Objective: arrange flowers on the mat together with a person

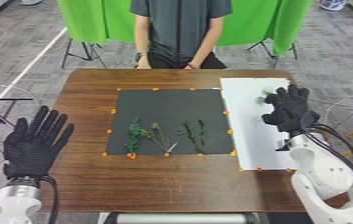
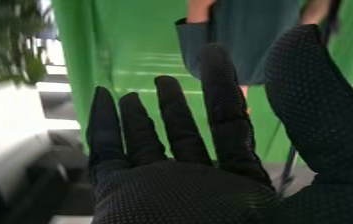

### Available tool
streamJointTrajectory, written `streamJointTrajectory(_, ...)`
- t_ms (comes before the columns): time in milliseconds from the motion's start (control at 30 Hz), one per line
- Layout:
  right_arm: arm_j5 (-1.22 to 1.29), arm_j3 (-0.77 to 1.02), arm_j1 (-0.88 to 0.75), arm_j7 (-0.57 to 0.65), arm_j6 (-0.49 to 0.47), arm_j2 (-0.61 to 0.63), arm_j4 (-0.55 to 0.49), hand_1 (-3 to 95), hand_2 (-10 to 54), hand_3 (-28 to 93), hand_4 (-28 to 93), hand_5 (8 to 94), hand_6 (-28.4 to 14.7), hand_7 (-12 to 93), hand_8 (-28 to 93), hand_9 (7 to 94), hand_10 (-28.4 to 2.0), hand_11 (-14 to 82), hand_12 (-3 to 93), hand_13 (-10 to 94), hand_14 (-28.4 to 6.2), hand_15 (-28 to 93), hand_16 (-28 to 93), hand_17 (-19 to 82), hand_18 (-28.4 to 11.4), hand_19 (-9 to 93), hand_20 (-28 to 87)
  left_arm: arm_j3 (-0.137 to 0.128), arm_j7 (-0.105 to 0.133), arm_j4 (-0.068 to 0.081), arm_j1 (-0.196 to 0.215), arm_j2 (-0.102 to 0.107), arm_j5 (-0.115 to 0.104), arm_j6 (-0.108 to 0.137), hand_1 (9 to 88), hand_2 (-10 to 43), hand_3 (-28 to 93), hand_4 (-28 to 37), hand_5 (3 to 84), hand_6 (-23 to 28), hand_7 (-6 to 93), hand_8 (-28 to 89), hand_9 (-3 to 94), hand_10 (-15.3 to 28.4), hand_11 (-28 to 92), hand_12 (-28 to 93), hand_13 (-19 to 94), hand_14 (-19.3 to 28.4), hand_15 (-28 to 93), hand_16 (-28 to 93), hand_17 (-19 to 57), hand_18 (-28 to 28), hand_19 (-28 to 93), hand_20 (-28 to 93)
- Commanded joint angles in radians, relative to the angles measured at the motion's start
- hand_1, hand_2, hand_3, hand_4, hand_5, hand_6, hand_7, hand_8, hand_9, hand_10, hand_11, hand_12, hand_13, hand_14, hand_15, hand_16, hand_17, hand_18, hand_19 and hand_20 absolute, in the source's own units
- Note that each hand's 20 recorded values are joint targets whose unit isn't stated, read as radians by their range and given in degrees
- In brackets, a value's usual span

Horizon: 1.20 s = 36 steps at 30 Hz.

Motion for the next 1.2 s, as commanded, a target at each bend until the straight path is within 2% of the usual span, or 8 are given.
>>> streamJointTrajectory(33,-0.019,-0.059,0.06,-0.003,-0.026,0.024,0.089,36.4,-9.5,83,-28,50.5,-0.4,27,-17,36.0,-17.3,7.8,14.9,17,-18.9,20,9,1,-17.8,50,1,0.005,-0.012,0.003,0.011,-0.009,0.002,-0.005,32.1,13.8,70,-28.3,44.5,7.6,7.4,-8,39.4,12.7,13,9,30,11.8,16,-3,-1.7,12.1,26,13)
streamJointTrajectory(400,-0.017,-0.128,0.104,-0.025,-0.045,0.001,0.171,37.1,-9.5,83,-28,51.0,0.0,28,-18,37.4,-16.5,9.2,14.5,19,-18.0,21,9,3,-18.1,52,1,0.015,-0.018,0.006,0.006,-0.016,0.002,0.0,32.1,13.9,70,-28.3,44.6,7.7,7.5,-8,39.5,12.7,13,9,30,11.7,16,-3,-1.7,12.1,26,13)
streamJointTrajectory(600,-0.023,-0.146,0.099,-0.045,-0.007,-0.007,0.194,41.2,-9.5,79,-28,59.5,4.0,35,-21,40.7,-14.8,11.9,13.1,21,-17.0,23,7,4,-17.6,53,0,0.015,-0.02,0.004,0.008,-0.018,0.004,0.005,32.2,13.9,70,-28.3,44.5,7.6,7.5,-8,39.5,12.7,13,9,30,11.7,16,-3,-1.7,12.1,26,13)
streamJointTrajectory(700,-0.023,-0.164,0.109,-0.033,0.001,-0.011,0.211,45.7,-9.5,73,-28,61.1,3.9,39,-12,42.4,-14.1,12.6,12.3,23,-16.4,24,6,5,-17.4,53,0,0.017,-0.021,0.007,0.006,-0.02,0.004,0.004,32.2,13.9,70,-28.3,44.6,7.6,7.6,-8,39.5,12.7,13,9,30,11.7,16,-3,-1.7,12.1,26,13)
streamJointTrajectory(800,-0.01,-0.177,0.112,-0.019,0.011,-0.012,0.22,52.0,-9.5,67,-28,64.6,3.9,46,-10,44.5,-12.9,13.3,11.9,25,-15.9,25,5,6,-17.4,54,0,0.019,-0.024,0.007,0.004,-0.021,0.004,0.003,32.2,13.9,70,-28.3,44.6,7.6,7.6,-8,39.5,12.7,13,9,30,11.8,16,-3,-1.8,12.1,26,13)
streamJointTrajectory(900,-0.011,-0.174,0.105,-0.026,0.03,-0.011,0.209,53.2,-9.5,70,-28,68.0,4.5,50,-7,46.6,-11.4,13.7,11.7,26,-15.2,25,5,7,-17.0,54,0,0.018,-0.025,0.008,0.004,-0.021,0.006,0.003,32.1,14.0,70,-28.3,44.6,7.7,7.6,-8,39.5,12.7,13,9,30,11.8,16,-3,-1.8,12.1,26,13)
streamJointTrajectory(1067,0.013,-0.183,0.101,-0.025,0.085,0.009,0.145,53.5,-9.5,70,-28,68.9,4.2,51,-6,47.9,-11.3,14.1,11.7,27,-15.0,25,5,7,-16.9,54,0,0.019,-0.024,0.007,0.004,-0.021,0.005,0.003,32.1,14.0,70,-28.3,44.6,7.6,7.5,-8,39.5,12.7,13,9,30,11.8,16,-3,-1.8,12.1,26,13)
streamJointTrajectory(1200,0.044,-0.183,0.108,-0.116,0.152,0.01,0.067,53.5,-9.5,71,-28,69.3,4.1,51,-6,48.2,-11.3,14.2,11.7,28,-15.1,25,5,7,-17.0,55,0,0.016,-0.011,0.007,0.013,-0.018,0.002,-0.003,32.1,13.9,70,-28.3,44.5,7.6,7.6,-8,39.5,12.7,13,9,30,11.7,16,-3,-1.7,12.1,26,13)
